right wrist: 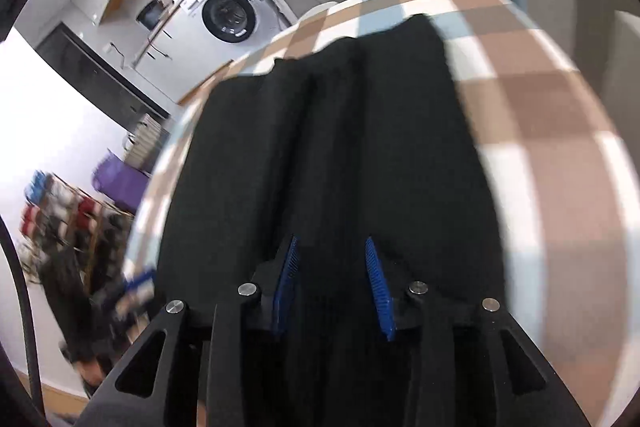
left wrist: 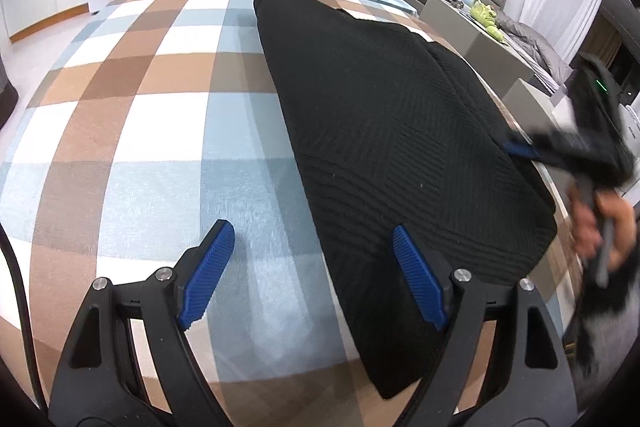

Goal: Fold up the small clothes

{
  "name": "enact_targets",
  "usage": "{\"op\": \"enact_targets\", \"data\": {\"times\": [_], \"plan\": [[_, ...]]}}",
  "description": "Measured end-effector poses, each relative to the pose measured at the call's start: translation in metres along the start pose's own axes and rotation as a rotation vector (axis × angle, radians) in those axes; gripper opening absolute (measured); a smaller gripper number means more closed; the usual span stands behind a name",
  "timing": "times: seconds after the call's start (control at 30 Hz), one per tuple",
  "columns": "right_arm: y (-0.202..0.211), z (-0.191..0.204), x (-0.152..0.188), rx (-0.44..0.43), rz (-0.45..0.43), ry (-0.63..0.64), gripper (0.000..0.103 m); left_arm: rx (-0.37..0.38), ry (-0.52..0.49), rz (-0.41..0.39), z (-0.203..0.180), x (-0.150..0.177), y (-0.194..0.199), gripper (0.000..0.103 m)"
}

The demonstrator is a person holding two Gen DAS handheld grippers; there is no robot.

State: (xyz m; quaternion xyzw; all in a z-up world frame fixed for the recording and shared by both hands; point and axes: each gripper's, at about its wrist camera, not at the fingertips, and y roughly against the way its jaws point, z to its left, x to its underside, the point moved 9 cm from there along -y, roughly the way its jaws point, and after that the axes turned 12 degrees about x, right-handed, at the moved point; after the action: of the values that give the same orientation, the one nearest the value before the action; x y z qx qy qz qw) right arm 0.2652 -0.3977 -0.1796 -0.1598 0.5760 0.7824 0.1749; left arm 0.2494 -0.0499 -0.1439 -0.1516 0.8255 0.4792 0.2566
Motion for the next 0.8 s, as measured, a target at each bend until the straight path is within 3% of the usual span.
{"op": "enact_targets", "data": {"times": [0.17,0.3,0.37,0.4,0.5,0.63,0.8], "plan": [[0.045,-0.035,0.025,0.150,-0.108,-0.038,0.048,-0.003,0.000,0.006,-0.003,-0.011,-0.013,0.080],[0.046,-0.050,0.031,0.202,-0.105,-0.039,0.049,-0.053,-0.005,0.020,-0.003,-0.022,-0.024,0.080],[0.040,-0.052,0.031,0.189,-0.101,-0.031,0.049,-0.041,0.006,0.014,-0.004,-0.027,-0.029,0.070],[0.037,-0.051,0.031,0.185,-0.099,-0.020,0.049,-0.038,0.006,0.010,-0.005,-0.030,-0.031,0.060],[0.033,-0.050,0.030,0.230,-0.106,0.020,0.035,-0.015,0.025,0.014,-0.008,-0.034,-0.035,0.040],[0.030,-0.036,0.040,0.237,-0.099,0.035,0.030,-0.033,0.010,0.004,-0.007,-0.035,-0.030,0.031],[0.026,-0.005,0.052,0.176,-0.058,0.097,0.030,-0.108,-0.025,-0.014,0.009,-0.028,-0.010,0.028]]}}
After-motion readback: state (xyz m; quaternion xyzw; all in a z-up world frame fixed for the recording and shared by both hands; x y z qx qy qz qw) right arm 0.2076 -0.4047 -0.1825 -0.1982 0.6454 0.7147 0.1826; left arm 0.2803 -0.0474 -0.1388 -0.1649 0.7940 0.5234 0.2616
